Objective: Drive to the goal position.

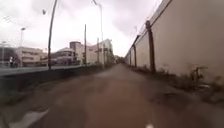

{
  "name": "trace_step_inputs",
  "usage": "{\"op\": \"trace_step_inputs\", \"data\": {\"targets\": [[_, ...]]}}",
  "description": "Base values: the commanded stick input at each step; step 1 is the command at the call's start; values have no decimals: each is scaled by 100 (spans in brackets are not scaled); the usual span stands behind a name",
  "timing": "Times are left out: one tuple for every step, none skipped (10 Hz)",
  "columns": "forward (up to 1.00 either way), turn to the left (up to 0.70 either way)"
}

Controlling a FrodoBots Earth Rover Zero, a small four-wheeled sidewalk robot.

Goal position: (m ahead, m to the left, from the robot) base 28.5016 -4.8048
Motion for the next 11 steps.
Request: {"op": "trace_step_inputs", "data": {"targets": [[85, 0], [85, 0], [85, 0], [85, 0], [85, 0], [85, 0], [85, 0], [85, 0], [85, 0], [85, 0], [85, 0]]}}
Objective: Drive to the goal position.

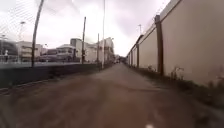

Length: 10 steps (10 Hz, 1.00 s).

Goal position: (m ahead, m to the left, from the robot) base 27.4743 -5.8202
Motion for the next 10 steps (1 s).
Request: {"op": "trace_step_inputs", "data": {"targets": [[85, 0], [85, 0], [85, 0], [85, 0], [85, 0], [85, 0], [85, 0], [85, 0], [85, 0], [85, -24]]}}
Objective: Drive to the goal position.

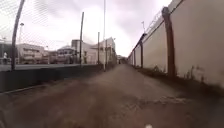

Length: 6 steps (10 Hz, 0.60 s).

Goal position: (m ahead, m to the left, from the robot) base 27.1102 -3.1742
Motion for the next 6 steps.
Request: {"op": "trace_step_inputs", "data": {"targets": [[85, -34], [85, -34], [85, -34], [85, -34], [85, -34], [85, -34]]}}
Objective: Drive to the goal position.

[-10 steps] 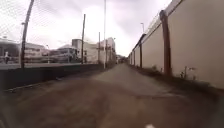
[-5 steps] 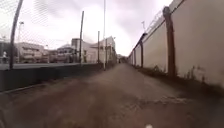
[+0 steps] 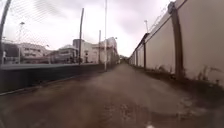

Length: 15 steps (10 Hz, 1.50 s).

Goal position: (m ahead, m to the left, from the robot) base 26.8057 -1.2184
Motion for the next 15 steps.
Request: {"op": "trace_step_inputs", "data": {"targets": [[85, -34], [85, 0], [85, 0], [85, 0], [85, 0], [85, 0], [85, 0], [85, -34], [85, -34], [85, -13], [85, 0], [85, 0], [85, 0], [85, 0], [85, 0]]}}
